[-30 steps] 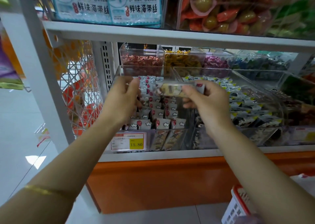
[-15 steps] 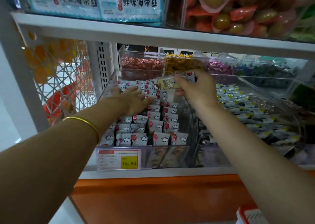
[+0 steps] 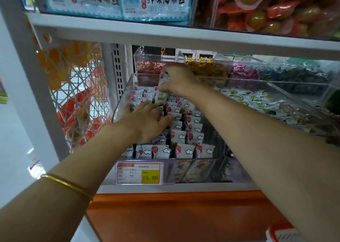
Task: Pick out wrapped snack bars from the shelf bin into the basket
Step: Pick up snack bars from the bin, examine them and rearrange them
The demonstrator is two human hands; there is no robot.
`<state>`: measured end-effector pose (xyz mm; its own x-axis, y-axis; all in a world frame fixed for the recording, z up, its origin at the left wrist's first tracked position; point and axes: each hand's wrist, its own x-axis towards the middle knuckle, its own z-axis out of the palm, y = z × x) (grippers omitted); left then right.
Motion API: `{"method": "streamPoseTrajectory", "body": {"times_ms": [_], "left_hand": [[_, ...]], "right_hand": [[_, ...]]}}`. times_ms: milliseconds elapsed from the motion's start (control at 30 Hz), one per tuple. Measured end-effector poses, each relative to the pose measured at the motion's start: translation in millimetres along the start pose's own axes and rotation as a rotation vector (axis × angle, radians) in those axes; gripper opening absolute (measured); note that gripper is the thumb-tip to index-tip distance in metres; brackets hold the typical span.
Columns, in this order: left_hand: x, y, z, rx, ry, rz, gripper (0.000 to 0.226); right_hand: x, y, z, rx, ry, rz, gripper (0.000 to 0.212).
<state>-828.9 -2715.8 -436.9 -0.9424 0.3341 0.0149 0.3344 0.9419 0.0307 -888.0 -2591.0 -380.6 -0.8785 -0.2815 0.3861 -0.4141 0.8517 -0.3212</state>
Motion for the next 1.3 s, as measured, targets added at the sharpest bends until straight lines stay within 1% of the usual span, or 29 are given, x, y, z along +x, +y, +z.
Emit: {"method": "streamPoseTrajectory", "body": {"times_ms": [100, 133, 167, 200, 233, 267, 333, 400, 433, 467, 533, 600, 667, 733, 800, 867, 933, 1000, 1100, 1167, 1233, 1300], "left_hand": [[-1.9, 0.2, 0.8, -0.024, 0.012, -0.001, 0.083], [-2.3, 0.3, 1.6, -0.031, 0.017, -0.008, 0.081], [-2.7, 0.5, 2.6, -0.042, 0.028, -0.013, 0.075], [-3.3, 0.8, 3.7, -0.055, 0.046, -0.014, 0.069], [-4.4, 1.1, 4.6, -0.065, 0.064, -0.012, 0.066], [-5.7, 1.4, 5.2, -0.071, 0.079, -0.007, 0.064], [-7.9, 1.3, 5.3, -0.086, 0.101, 0.0, 0.063], [-9.4, 0.9, 4.2, -0.101, 0.11, 0.001, 0.062], [-10.0, 1.0, 3.4, -0.106, 0.108, -0.002, 0.062], [-10.6, 1.1, 2.6, -0.11, 0.103, -0.005, 0.063], [-11.2, 1.9, 1.0, -0.112, 0.092, -0.009, 0.064], [-11.8, 2.6, 0.3, -0.106, 0.093, -0.013, 0.064], [-12.5, 2.9, 0.1, -0.108, 0.101, -0.014, 0.064], [-13.4, 3.0, 0.0, -0.109, 0.109, -0.014, 0.063], [-14.8, 3.0, -0.7, -0.117, 0.117, -0.015, 0.062], [-16.9, 3.6, -2.1, -0.144, 0.13, -0.023, 0.06], [-20.3, 5.1, -4.8, -0.188, 0.179, -0.027, 0.057], [-27.2, 8.4, -7.7, -0.275, 0.263, -0.028, 0.053], [-45.0, 14.5, -11.4, -0.484, 0.457, -0.051, 0.048], [-59.1, 19.6, -13.4, -0.63, 0.541, -0.091, 0.046], [-72.5, 26.4, -16.1, -0.852, 0.525, -0.163, 0.046], [-85.7, 35.2, -20.0, -1.216, 0.432, -0.219, 0.04]], "right_hand": [[0.9, -4.3, 11.5, -0.107, -0.091, -0.017, 0.021], [-0.2, -2.8, 15.3, -0.138, -0.142, -0.029, 0.013], [-2.2, -2.2, 18.2, -0.183, -0.204, -0.052, 0.01], [-3.3, -0.8, 20.6, -0.237, -0.277, -0.063, 0.019], [-3.3, 0.8, 21.8, -0.261, -0.331, -0.065, 0.024], [-1.9, 2.8, 21.7, -0.243, -0.351, -0.056, 0.025], [5.6, 7.2, 19.2, -0.11, -0.324, -0.041, 0.025], [14.6, 12.4, 18.3, 0.027, -0.25, -0.012, 0.023], [19.4, 16.0, 19.7, 0.04, -0.197, -0.002, 0.023], [23.8, 18.7, 21.7, 0.014, -0.143, 0.0, 0.023], [31.5, 21.9, 28.4, -0.125, -0.075, -0.022, 0.02], [36.7, 22.4, 37.9, -0.357, -0.068, -0.066, 0.017], [39.5, 20.9, 47.5, -0.542, -0.054, -0.083, 0.023], [40.2, 19.5, 52.6, -0.568, -0.001, -0.08, 0.019], [40.8, 17.6, 49.8, -0.46, 0.032, -0.06, 0.013], [39.7, 13.9, 38.2, -0.216, 0.031, 0.01, 0.012], [34.5, 9.1, 20.3, 0.056, 0.051, 0.096, 0.008], [21.1, 4.7, 1.4, 0.228, 0.142, 0.148, 0.004], [-13.7, -2.0, -22.7, 0.361, 0.385, 0.212, 0.012], [-46.8, -7.5, -34.0, 0.581, 0.505, 0.278, 0.013], [-84.2, -14.2, -39.4, 0.853, 0.495, 0.353, 0.01], [-121.1, -22.7, -38.9, 1.057, 0.416, 0.416, 0.009]]}}
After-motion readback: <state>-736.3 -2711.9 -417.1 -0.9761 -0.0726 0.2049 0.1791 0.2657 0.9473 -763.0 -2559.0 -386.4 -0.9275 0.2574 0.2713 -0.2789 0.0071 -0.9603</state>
